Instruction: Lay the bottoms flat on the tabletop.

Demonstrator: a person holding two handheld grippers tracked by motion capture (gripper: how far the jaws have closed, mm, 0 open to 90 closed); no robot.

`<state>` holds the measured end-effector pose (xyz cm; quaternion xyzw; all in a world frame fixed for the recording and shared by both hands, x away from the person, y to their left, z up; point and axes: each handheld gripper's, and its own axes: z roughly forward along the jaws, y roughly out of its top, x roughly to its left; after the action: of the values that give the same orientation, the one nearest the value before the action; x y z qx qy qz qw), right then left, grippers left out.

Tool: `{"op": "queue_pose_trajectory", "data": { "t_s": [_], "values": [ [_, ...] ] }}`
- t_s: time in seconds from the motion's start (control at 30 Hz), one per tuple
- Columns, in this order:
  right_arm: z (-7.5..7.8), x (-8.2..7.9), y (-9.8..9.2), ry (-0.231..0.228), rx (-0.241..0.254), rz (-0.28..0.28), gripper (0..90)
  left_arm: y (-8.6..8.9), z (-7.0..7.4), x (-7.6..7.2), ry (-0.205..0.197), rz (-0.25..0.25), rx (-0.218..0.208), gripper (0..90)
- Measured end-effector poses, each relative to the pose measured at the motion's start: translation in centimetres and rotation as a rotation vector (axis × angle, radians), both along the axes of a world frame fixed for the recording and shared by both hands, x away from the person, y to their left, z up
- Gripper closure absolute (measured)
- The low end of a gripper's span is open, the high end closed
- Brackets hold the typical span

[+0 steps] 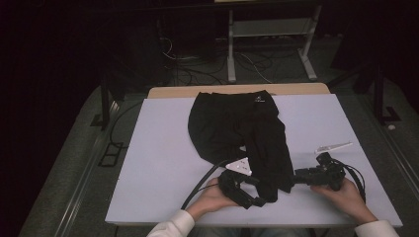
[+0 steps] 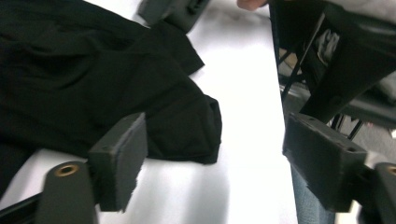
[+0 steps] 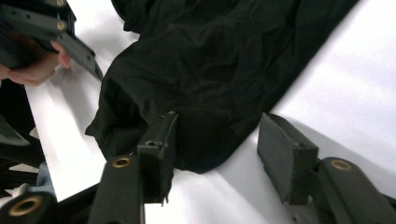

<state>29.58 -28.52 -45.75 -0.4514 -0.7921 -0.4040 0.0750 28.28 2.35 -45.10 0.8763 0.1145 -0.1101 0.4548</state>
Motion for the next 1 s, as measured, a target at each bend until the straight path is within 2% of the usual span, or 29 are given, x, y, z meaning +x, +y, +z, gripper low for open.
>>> {"op": "queue_pose_trajectory", "data": {
  "t_s": [0.13, 0.23, 0.3, 0.37, 0.47, 0.63, 0.73, 0.8, 0.9, 1.0],
  "values": [
    [-0.1, 0.1, 0.6, -0.007, -0.007, 0.007, 57.8, -0.9, -0.5, -0.4, -0.039, -0.037, 0.038, 33.3],
    [-0.1, 0.4, 1.3, -0.016, -0.031, 0.023, 70.4, -1.6, -0.8, -0.9, -0.114, -0.047, 0.091, 39.8],
    [-0.2, 0.6, 1.8, -0.002, -0.034, 0.045, 80.7, -1.9, -0.8, -1.1, -0.159, -0.042, 0.106, 47.7],
    [-0.3, 0.8, 1.9, 0.024, -0.021, 0.069, 85.8, -2.1, -0.7, -1.1, -0.193, -0.033, 0.121, 56.9],
    [0.3, 0.9, 1.5, 0.046, 0.009, 0.065, 86.7, -2.1, -0.7, -0.9, -0.228, -0.029, 0.133, 71.4],
    [1.2, 0.8, -0.3, 0.059, 0.063, 0.034, 86.8, -2.3, -0.5, -0.8, -0.293, -0.036, 0.163, 87.6],
    [1.6, 1.0, -1.1, 0.072, 0.075, 0.017, 86.8, -2.7, -0.3, -1.0, -0.335, -0.051, 0.192, 89.0],
    [1.9, 1.2, -1.4, 0.076, 0.073, 0.011, 86.8, -2.8, -0.1, -1.0, -0.348, -0.059, 0.214, 89.2],
    [2.3, 1.9, -1.8, 0.073, 0.073, -0.007, 86.7, -2.7, 0.0, -0.9, -0.348, -0.050, 0.223, 89.3],
    [2.3, 3.0, -1.7, 0.069, 0.049, -0.026, 86.2, -2.4, 0.2, -0.7, -0.365, -0.024, 0.234, 89.3]
  ]
}}
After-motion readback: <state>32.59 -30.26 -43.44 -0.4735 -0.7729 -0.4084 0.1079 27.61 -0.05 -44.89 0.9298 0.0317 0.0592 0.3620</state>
